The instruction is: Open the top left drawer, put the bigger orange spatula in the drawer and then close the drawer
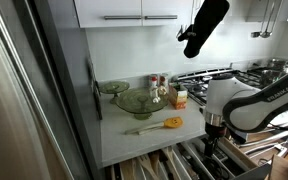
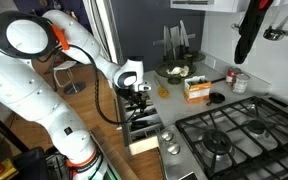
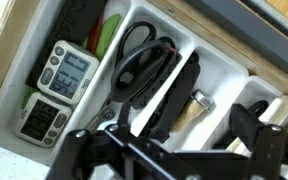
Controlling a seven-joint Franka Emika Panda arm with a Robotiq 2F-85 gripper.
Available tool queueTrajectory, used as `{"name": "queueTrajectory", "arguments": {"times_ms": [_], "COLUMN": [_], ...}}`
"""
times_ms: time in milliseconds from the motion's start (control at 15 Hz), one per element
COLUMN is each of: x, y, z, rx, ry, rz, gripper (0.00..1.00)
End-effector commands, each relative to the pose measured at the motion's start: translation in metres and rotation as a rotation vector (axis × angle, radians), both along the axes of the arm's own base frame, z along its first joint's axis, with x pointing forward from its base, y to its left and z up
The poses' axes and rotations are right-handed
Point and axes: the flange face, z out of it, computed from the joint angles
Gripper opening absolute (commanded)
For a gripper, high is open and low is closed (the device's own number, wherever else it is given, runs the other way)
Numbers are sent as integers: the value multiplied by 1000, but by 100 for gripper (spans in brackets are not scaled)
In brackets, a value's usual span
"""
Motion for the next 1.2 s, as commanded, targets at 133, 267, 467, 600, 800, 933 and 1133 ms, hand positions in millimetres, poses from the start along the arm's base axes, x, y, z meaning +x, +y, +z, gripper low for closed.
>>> {"name": "queueTrajectory", "arguments": {"times_ms": [133,267,467,600,800,933,1133], "x": [5,12,27,38,57,49,61], "y": [5,15,35,46,55,53,56], "z": [55,70,85,93,99,106,104], "rx": [41,29,13,-11,-37,-27,-34], "ry": [-123,-161,-208,-241,-292,-294,-304], "rz": [-25,28,179,281,435,388,432], "gripper": [100,100,100,100,100,100,100]}}
